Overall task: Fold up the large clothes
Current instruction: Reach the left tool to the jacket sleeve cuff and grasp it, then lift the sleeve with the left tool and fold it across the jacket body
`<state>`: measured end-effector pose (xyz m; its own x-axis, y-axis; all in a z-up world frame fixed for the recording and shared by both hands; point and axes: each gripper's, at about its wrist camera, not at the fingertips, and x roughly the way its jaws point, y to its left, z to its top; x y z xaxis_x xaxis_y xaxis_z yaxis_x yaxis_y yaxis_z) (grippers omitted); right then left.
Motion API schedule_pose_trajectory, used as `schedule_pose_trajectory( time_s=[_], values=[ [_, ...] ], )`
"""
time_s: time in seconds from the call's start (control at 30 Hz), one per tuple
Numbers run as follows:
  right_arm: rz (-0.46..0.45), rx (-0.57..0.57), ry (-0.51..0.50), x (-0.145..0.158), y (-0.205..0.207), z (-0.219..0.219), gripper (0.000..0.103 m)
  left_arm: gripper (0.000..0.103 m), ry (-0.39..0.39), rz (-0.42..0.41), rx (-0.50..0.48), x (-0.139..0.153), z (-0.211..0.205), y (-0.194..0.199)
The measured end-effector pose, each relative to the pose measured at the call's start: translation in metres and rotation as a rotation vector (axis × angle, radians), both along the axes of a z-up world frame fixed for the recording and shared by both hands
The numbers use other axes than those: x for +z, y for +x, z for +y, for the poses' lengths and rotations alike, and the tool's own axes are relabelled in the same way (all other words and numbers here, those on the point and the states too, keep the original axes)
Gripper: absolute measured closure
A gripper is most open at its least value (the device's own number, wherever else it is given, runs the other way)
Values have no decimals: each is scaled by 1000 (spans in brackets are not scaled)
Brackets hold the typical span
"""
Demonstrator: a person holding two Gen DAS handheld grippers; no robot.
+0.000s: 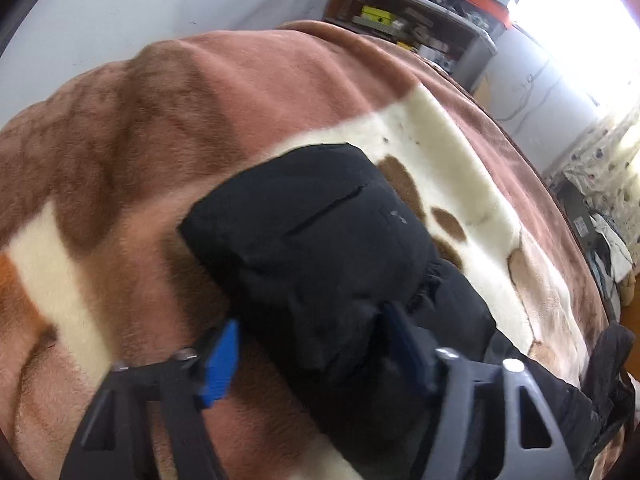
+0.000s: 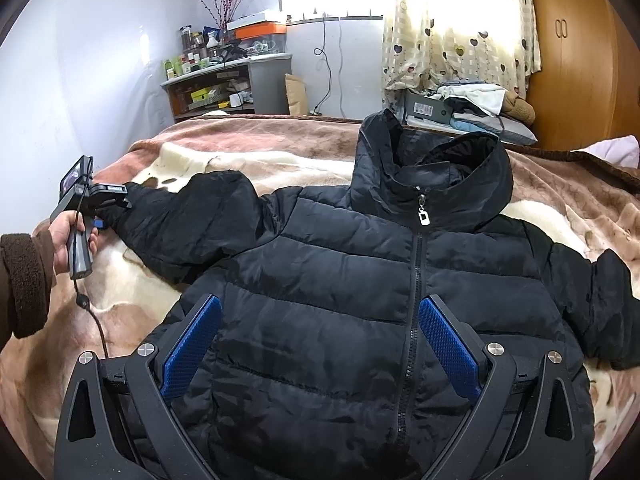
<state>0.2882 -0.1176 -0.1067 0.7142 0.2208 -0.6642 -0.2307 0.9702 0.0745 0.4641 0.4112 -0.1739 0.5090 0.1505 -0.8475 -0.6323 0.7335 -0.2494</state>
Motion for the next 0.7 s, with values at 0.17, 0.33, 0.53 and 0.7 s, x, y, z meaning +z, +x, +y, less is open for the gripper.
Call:
schedule_pose_trajectory(
  time_s=[0.17,0.33,0.53,0.7],
  values=[
    [0,-14,7,1,-2,-2,4,88,-19,-42,-10,6,-7,0],
    [-6,-28,12,5,-5,-7,4,93,87,-120,-90,41,-37,-11],
    [-18,-60,22,12,-13,-20,4,93,234,-323,-266,113,-110,-52],
    [-45,-98,40,23,-24,-41,4,92,257,-415,-452,147,-191,-86]
  ],
)
